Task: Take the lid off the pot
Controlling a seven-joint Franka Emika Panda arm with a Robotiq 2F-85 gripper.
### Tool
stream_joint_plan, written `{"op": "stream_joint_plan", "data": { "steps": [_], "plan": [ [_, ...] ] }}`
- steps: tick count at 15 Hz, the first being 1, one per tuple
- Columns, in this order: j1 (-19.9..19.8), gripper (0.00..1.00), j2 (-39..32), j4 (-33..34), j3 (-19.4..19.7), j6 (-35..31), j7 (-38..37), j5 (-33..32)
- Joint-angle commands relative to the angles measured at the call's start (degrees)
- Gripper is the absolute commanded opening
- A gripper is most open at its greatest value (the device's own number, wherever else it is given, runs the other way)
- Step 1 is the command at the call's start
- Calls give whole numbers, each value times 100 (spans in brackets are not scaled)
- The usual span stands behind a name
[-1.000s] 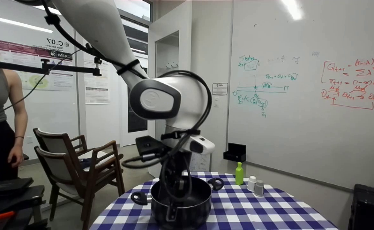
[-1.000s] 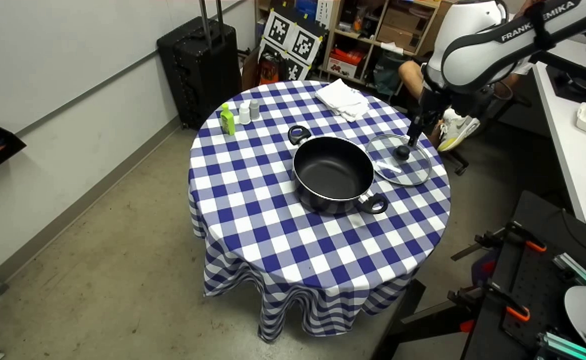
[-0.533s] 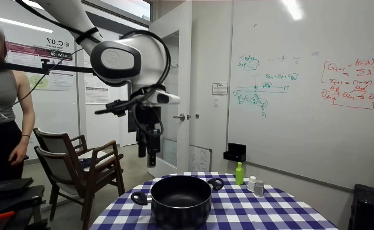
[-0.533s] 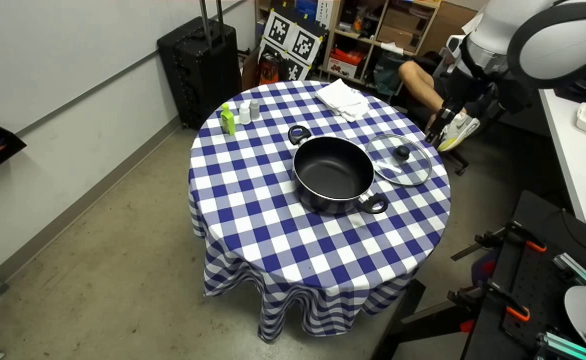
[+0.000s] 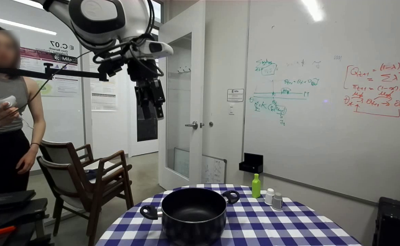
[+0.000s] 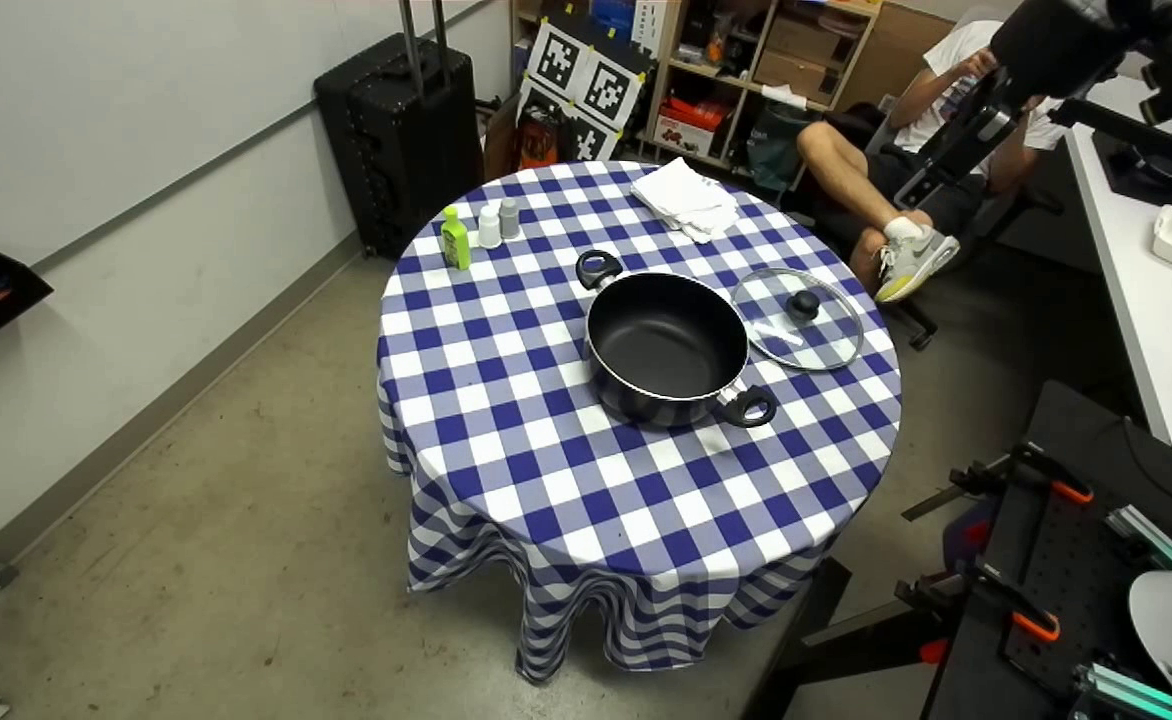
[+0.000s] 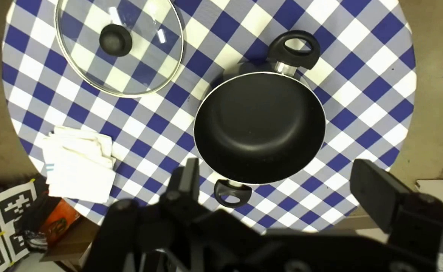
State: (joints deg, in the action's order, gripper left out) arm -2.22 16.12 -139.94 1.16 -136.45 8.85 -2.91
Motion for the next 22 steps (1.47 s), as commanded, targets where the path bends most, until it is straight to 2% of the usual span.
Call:
{"op": "stream_joint_plan", "data": {
  "steps": [1, 10, 11, 22],
  "plan": [
    [188, 100, -1, 367, -83, 283, -19, -35],
    [558, 100, -571, 1019, -285, 626, 113, 92],
    [505, 100, -384, 767, -276, 412, -4, 11],
    [534, 100, -528, 888, -301, 489, -2, 15]
  ]
}}
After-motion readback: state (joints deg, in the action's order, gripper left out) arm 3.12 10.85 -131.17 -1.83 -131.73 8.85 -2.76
